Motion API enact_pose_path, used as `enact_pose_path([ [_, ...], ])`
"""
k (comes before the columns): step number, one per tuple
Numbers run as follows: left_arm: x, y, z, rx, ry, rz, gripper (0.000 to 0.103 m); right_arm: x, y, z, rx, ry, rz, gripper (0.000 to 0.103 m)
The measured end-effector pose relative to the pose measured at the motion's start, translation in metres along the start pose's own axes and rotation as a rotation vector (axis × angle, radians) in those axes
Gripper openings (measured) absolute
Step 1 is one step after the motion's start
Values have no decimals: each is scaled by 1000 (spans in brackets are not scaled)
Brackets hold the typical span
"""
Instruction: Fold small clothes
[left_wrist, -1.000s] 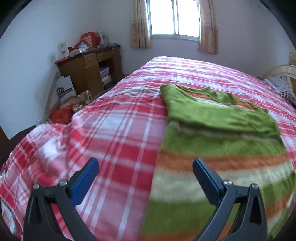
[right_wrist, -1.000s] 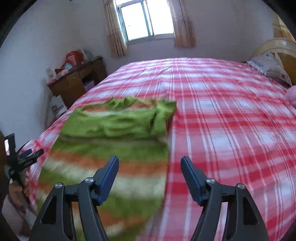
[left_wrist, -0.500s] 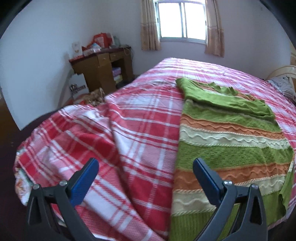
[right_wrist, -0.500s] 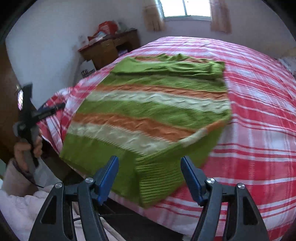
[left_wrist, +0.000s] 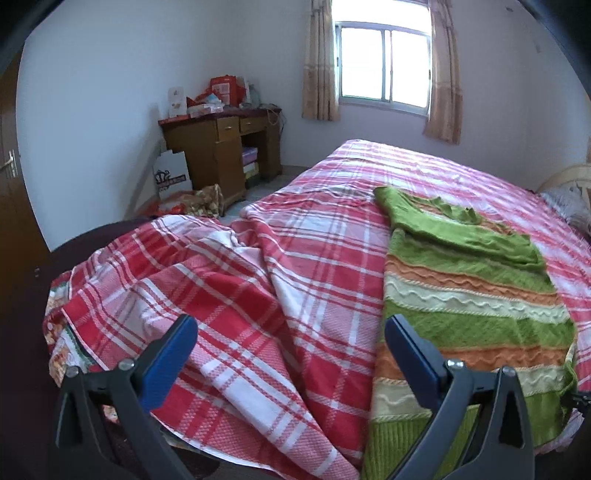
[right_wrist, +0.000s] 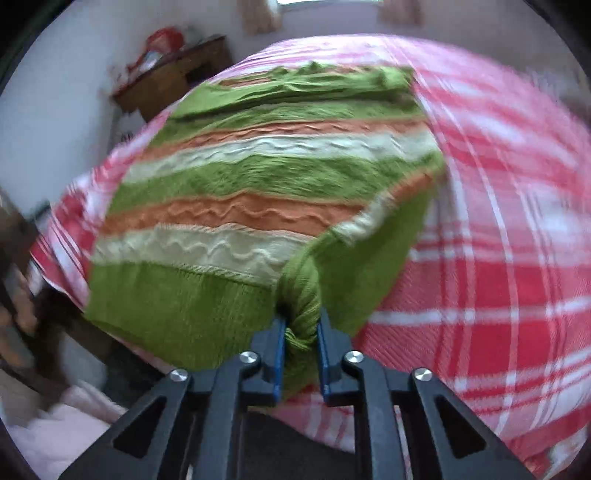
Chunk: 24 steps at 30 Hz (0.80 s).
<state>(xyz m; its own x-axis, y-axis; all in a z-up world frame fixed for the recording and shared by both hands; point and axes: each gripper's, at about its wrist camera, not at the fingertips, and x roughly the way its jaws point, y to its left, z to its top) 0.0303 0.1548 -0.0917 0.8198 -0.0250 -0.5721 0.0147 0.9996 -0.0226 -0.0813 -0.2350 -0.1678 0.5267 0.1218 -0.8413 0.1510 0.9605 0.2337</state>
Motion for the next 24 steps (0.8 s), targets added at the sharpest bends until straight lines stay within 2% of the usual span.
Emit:
enact_pose_path([
  [5,-2,-3,0,21,-12,-4,103,-24,-65,-19,239,4,112,11],
  [7,-2,-8,-1,36,-9,-13,103,-29,-81,-28,288,7,112,11],
  [11,-1,-19,-5,77,1,-7,103,-30,-92,-41,311,19,172,11],
  [14,-5,-23,-5,92,-10,-14,103,-36,-86,-34,305,26,196,17],
  [15,-6,-24,-5,94,-14,-15,103,-41,-84,-32,295,11,200,22],
  [16,-7,-24,-4,96,-17,-18,103,-49,-79,-28,270,-26,195,39],
  [17,-7,-23,-4,94,-17,-19,103,-56,-77,-24,251,-58,175,50],
  [18,-7,-22,-3,89,-15,-19,103,-62,-76,-22,237,-95,144,72],
  [19,-7,-22,-4,85,-12,-18,103,-66,-75,-21,231,-121,121,76],
  [20,-7,-20,-3,76,-8,-19,103,-69,-75,-20,229,-140,105,76],
  [24,-5,-15,-2,43,5,-24,103,-52,-82,-21,278,-90,142,76],
])
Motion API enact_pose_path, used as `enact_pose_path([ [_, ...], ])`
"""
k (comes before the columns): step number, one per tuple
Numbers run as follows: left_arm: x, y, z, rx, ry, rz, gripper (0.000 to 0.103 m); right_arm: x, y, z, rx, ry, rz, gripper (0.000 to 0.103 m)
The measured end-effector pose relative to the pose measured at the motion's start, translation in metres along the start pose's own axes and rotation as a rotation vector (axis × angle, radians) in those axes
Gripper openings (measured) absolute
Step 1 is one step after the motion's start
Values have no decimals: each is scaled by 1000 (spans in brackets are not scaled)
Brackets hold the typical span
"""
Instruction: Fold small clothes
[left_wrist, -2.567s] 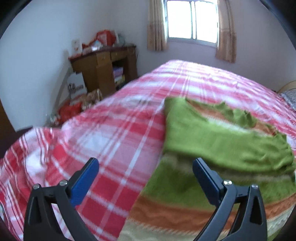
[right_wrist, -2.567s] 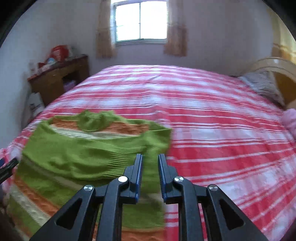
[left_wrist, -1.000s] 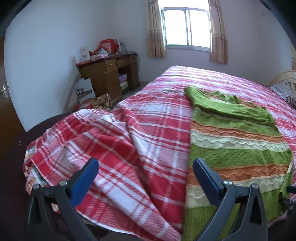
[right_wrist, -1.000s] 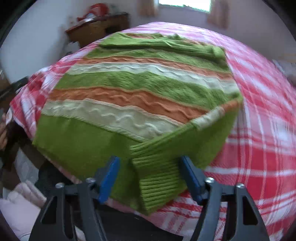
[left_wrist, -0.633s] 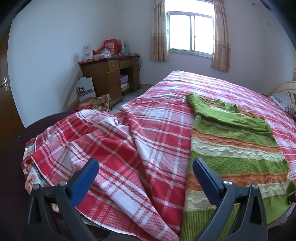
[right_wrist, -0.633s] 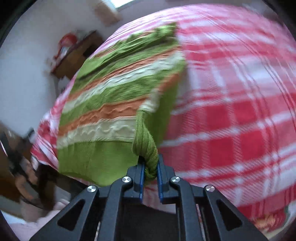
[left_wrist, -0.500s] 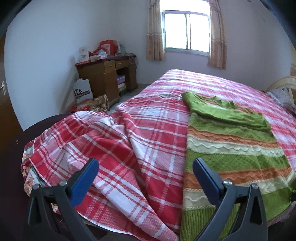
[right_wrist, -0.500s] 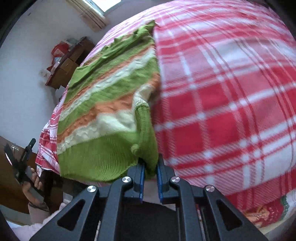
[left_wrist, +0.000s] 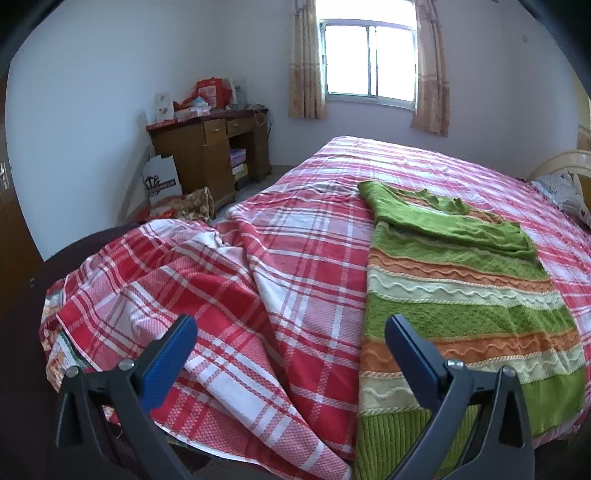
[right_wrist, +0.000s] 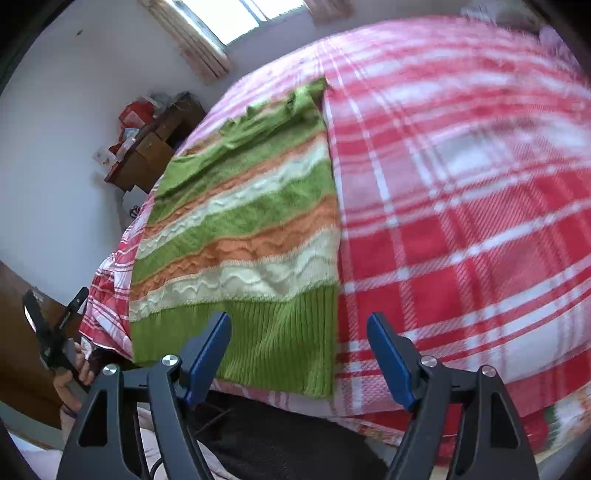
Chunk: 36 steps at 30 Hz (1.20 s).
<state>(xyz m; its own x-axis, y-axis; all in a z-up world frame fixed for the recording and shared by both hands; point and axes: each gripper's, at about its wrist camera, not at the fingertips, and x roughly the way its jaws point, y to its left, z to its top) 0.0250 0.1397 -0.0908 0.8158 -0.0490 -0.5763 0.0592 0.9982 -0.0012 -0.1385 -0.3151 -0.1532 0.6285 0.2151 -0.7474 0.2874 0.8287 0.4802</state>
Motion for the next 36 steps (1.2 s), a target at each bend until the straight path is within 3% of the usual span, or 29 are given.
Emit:
enact_pose_path([
  [3,0,1,0,-2,-6,3,103,22,2,-10,-16,61,11,69],
  [5,-1,0,0,4,-12,7,103,23,14,-15,-115,54,-61,60],
  [7,0,-1,-1,7,-9,4,103,29,18,-16,-138,106,-76,7],
  [12,4,-4,-4,23,-1,2,103,35,-5,-14,-3,180,64,7],
  [13,4,-3,-3,25,1,0,103,32,-8,-11,38,193,126,7],
  [18,10,2,7,20,4,24,103,15,15,23,70,141,343,7],
  [20,12,6,13,6,2,29,103,16,26,52,88,97,405,7],
  [26,17,17,27,-8,-11,23,103,45,27,122,144,-37,340,7],
  [31,30,24,30,-25,17,-28,103,84,8,143,195,-59,224,7],
  [36,36,16,27,5,30,-178,103,113,-2,142,202,-16,154,7],
])
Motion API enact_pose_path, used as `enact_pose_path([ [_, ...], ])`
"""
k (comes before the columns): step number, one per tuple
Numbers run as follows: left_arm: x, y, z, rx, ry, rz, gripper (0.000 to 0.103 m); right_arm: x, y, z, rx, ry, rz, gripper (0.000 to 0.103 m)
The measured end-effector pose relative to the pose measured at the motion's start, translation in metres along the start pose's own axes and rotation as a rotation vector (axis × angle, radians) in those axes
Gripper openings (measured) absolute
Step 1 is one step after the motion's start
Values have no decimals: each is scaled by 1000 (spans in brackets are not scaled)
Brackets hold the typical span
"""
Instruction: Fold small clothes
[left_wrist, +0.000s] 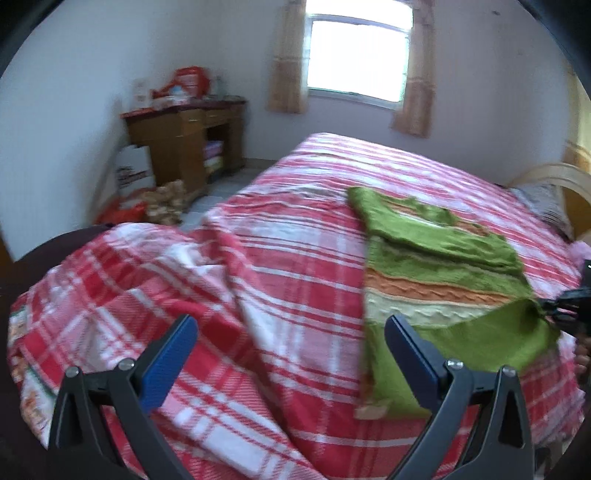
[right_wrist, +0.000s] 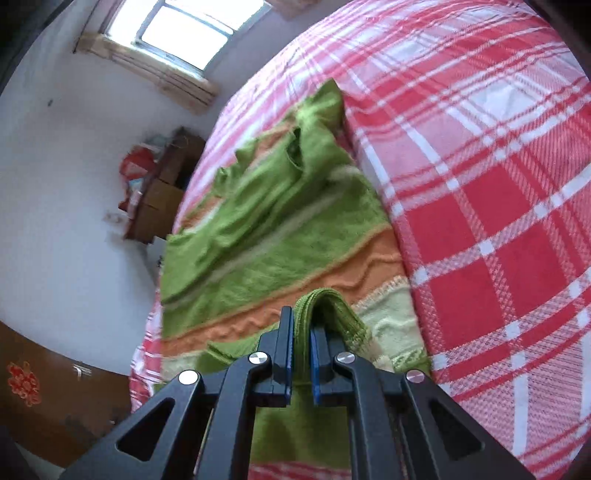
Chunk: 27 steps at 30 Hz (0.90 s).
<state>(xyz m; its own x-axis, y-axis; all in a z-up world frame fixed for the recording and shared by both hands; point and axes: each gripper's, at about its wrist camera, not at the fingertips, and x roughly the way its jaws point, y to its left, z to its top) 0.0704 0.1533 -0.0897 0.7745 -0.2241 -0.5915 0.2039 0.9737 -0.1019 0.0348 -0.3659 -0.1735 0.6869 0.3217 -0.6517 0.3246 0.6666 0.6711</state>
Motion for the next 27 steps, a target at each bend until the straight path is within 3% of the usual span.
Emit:
enact_pose_path([
  [3,9,-19,-4,58,31,-99,103,1,4,-4,-47,-9,-18,7],
  [5,21,-33,-9,88,56,-121,103,2,6,-4,-66,-15,-26,7],
  [6,27,-39,-12,100,65,-125,98,2,8,-5,-80,-17,-31,7],
  [7,34,-44,-15,108,83,-129,87,2,10,-6,-90,-17,-36,8],
  [9,52,-53,-23,102,145,-151,74,2,11,-8,-102,-19,-41,8],
  [11,62,-56,-29,87,184,-168,70,3,11,-11,-107,-23,-44,8],
  [12,66,-59,-33,82,195,-178,59,3,11,-11,-108,-25,-43,8],
  [13,67,-61,-34,82,195,-187,44,4,9,-10,-106,-25,-41,8],
  [17,57,-68,-37,112,149,-182,19,2,8,-9,-77,-16,-6,11],
  [20,53,-70,-36,119,131,-185,15,-6,9,-7,-56,-15,50,24],
  [22,53,-69,-35,117,130,-188,15,-19,10,-6,-46,-49,93,55],
  [23,53,-69,-36,116,135,-189,15,-30,10,-6,-47,-81,114,61],
  [25,59,-68,-36,118,154,-189,15,-50,11,-5,-65,-140,147,63],
  [27,59,-69,-36,135,150,-180,16,-65,12,-5,-91,-184,127,63],
])
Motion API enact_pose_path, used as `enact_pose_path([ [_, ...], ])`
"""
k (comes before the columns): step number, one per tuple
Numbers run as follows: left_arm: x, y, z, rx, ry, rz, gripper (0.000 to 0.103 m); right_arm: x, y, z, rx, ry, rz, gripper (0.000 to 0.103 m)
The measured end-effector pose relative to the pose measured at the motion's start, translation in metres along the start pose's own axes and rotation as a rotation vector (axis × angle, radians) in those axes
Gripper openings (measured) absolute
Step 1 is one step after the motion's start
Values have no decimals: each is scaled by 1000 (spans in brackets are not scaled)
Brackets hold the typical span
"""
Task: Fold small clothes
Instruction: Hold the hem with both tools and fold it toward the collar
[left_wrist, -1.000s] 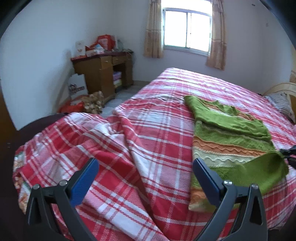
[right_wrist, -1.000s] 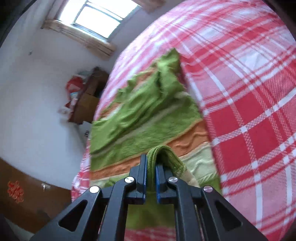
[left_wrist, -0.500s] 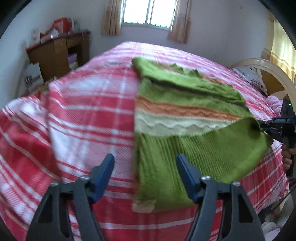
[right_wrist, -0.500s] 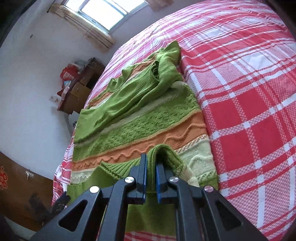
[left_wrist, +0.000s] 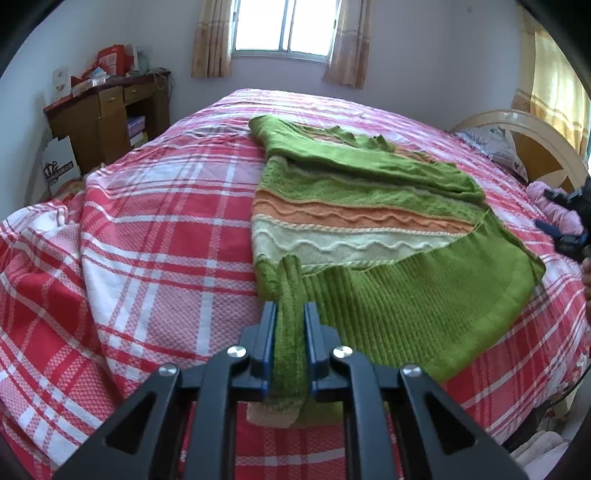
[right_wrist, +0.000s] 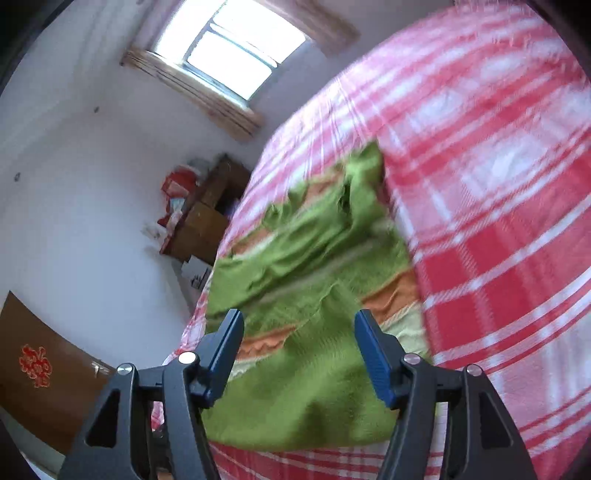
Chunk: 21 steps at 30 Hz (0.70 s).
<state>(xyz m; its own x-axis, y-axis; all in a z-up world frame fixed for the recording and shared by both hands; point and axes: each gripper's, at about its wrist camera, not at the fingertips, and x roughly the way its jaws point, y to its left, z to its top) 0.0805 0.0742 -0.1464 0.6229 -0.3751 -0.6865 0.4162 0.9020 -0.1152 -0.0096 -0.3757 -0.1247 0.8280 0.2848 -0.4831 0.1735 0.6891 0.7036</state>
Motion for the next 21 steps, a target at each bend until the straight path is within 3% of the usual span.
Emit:
enact_pose_path([
  [2,-3,-4,3,22,-23,11,20,-12,7,0,-91,-37,-104,63],
  [6,-7,-8,6,39,-64,-5,36,-6,18,-12,-226,-4,-187,63],
  [14,-3,-13,6,70,-49,-1,36,60,45,-29,-556,103,-362,63],
  [17,-11,-4,6,47,-63,-15,36,85,44,-31,-609,141,-405,63],
  [19,-13,0,7,36,-63,-21,48,102,39,-33,-614,204,-401,63],
  [21,-14,2,8,29,-70,-24,55,106,40,-39,-657,188,-419,63],
])
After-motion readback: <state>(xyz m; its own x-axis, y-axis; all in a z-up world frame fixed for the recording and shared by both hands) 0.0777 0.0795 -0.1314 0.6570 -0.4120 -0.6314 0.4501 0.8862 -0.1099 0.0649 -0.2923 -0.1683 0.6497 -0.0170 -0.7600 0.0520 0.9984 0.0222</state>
